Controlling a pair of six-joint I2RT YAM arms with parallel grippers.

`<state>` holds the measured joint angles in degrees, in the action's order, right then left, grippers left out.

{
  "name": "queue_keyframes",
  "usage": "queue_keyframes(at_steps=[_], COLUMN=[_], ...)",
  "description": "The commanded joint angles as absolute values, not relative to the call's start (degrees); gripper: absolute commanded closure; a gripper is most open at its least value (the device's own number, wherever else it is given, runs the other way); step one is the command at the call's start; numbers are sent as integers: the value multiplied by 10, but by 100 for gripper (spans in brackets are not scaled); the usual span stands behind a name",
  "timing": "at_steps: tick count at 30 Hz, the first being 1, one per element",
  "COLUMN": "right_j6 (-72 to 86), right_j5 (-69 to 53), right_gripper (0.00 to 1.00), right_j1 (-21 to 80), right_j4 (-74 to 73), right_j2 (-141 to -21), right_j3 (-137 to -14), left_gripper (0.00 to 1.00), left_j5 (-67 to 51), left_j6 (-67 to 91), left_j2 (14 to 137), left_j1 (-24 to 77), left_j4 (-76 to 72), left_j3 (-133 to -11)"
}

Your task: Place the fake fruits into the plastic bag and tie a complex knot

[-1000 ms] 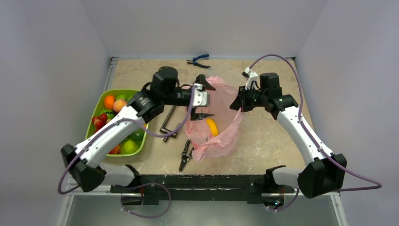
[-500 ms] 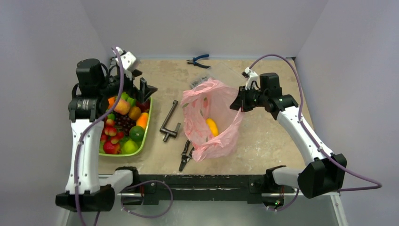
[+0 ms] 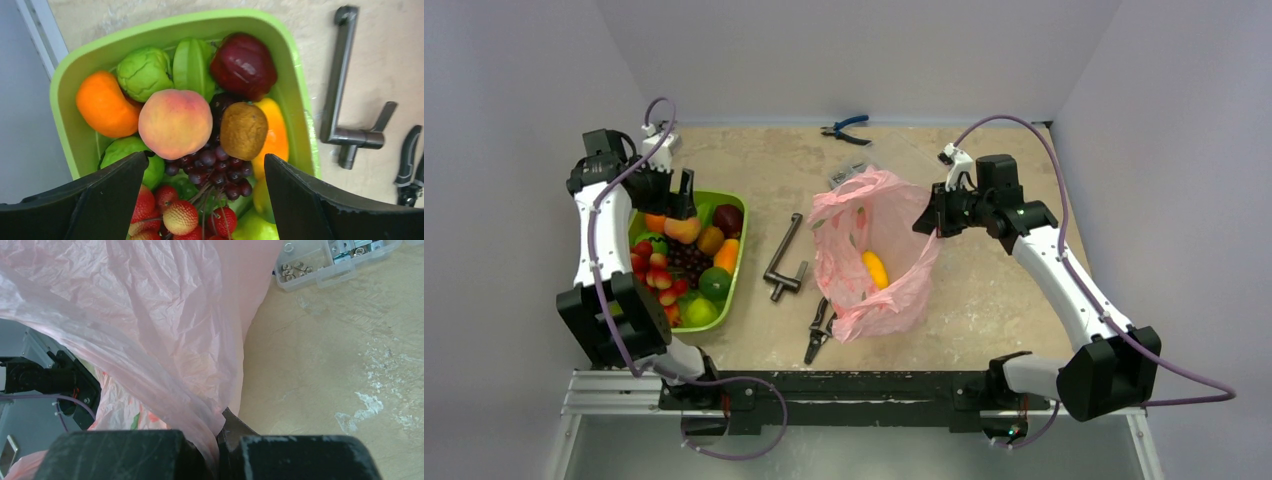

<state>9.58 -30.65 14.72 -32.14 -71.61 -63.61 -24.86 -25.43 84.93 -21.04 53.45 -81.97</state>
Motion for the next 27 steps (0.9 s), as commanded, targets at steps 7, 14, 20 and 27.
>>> queue_keyframes(at_steps=[7,14,20,27], right_j6=[90,87,83,81], right_j5=[-296,-298,-293,-291], right_gripper=[100,100,100,100], right_j1=[148,148,148,148], right_j4=[-313,-317,-322,-321], right_j2=[-712,-721,-726,-727], right_j3=[-647,-655,-664,-660], left_gripper=[18,14,14,36], left_j5=[-189,-167,-149,-177], left_j6=[-264,-254,-247,-244], left_j2=[991,1039,1058,1054], left_j1=[-213,-205,-205,-205], left_j4=[549,538,532,533], left_j3=[-875,-868,-858,-874])
